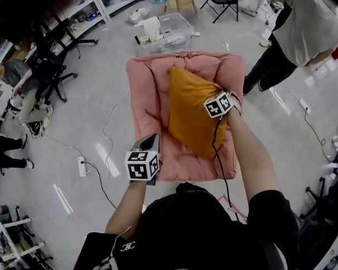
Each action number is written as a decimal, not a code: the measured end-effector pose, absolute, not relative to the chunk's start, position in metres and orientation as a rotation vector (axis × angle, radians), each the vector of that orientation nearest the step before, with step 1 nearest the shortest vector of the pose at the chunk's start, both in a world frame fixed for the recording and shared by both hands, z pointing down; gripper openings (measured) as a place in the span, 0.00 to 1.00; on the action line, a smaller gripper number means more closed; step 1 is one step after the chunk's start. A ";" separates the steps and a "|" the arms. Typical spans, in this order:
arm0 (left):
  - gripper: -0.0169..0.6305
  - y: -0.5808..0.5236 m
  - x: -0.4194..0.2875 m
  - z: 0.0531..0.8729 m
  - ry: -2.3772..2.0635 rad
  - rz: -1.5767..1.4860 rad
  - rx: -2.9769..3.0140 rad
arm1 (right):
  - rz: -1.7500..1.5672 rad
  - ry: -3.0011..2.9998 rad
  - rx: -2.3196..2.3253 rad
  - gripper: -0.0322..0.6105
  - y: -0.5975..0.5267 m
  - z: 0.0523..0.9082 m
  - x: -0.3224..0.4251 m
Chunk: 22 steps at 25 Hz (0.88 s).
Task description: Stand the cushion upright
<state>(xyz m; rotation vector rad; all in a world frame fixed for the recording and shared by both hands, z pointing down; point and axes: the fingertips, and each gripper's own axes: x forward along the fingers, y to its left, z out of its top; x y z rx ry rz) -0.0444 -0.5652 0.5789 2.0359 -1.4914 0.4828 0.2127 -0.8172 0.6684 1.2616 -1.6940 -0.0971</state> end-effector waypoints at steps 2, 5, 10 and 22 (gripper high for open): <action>0.02 -0.570 -0.040 0.574 -1.482 0.484 2.060 | -0.095 -1.710 1.300 0.17 -0.817 0.658 0.215; 0.02 -0.572 -0.031 0.568 -1.464 0.480 2.097 | -0.076 -1.743 1.333 0.23 -0.808 0.645 0.218; 0.02 -0.568 -0.023 0.562 -1.445 0.470 2.148 | -0.095 -1.818 1.402 0.25 -0.782 0.615 0.215; 0.02 -0.532 -0.018 0.537 -1.415 0.415 2.250 | 0.057 -2.146 1.665 0.05 -0.651 0.519 0.158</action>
